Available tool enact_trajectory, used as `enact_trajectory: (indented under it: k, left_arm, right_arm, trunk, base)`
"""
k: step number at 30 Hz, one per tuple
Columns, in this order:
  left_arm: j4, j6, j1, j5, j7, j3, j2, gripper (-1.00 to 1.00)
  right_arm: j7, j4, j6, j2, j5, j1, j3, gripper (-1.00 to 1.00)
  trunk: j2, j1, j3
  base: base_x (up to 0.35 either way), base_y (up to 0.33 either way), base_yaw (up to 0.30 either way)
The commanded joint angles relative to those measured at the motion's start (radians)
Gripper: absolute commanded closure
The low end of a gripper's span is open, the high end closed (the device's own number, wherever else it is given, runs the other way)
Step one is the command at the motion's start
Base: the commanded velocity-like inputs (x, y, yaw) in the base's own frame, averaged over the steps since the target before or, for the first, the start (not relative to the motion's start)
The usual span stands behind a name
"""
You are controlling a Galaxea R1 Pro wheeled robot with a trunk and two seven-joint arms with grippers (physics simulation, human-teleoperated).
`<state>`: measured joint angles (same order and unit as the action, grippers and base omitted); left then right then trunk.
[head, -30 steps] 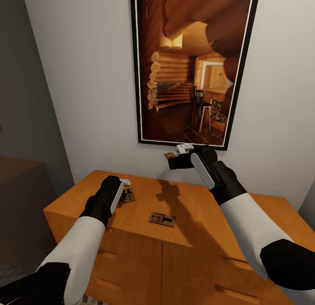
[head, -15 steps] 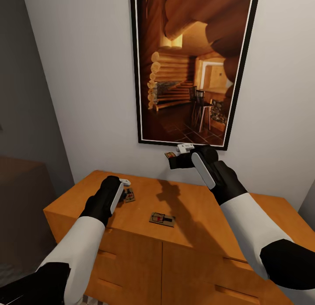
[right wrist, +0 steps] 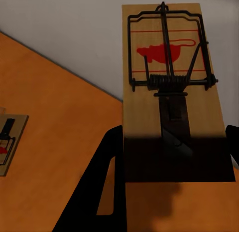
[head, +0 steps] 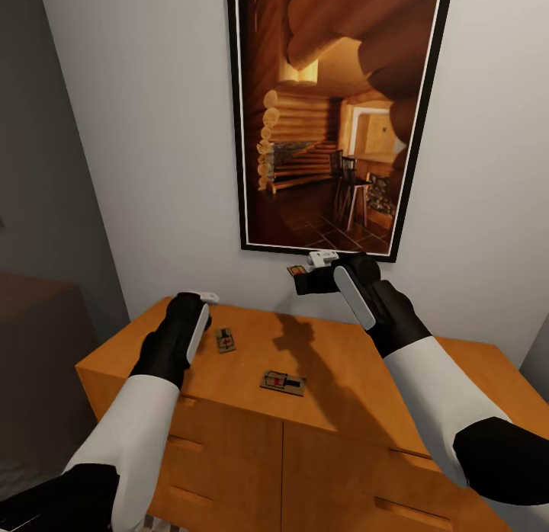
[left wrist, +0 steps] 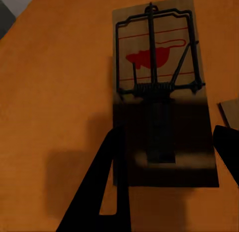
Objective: Take the four mousetraps from the cabinet in the bathroom and place them on the bathroom floor. Make sure all four end up on the same floor surface, and ensure that at least two of them are either under or directly next to the same bathroom sink.
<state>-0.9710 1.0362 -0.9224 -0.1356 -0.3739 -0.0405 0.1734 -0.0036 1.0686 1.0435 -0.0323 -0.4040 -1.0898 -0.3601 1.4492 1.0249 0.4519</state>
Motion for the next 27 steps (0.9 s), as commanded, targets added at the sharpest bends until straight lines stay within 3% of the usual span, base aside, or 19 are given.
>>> enact_trajectory:
  k: [1, 18, 27]
  left_arm:
    - [-0.006, 0.005, -0.001, -0.008, 0.004, -0.003, 0.001, 1.00]
    - [-0.072, 0.005, -0.001, -0.009, 0.001, -0.001, 0.001, 1.00]
    - [-0.216, 0.009, -0.001, -0.004, 0.001, 0.005, 0.001, 1.00]
  right_arm:
    - [0.000, 0.001, 0.004, 0.000, -0.001, -0.001, 0.000, 1.00]
    - [0.000, 0.001, 0.004, 0.000, -0.001, -0.001, 0.000, 1.00]
    - [0.000, 0.002, 0.004, 0.000, -0.001, -0.001, 0.000, 1.00]
  trunk:
    - [0.001, 0.000, 0.001]
    - [0.001, 0.000, 0.001]
    - [0.001, 0.000, 0.001]
  base:
    - [0.000, 0.000, 0.000]
    - [0.000, 0.000, 0.000]
    - [0.000, 0.000, 0.000]
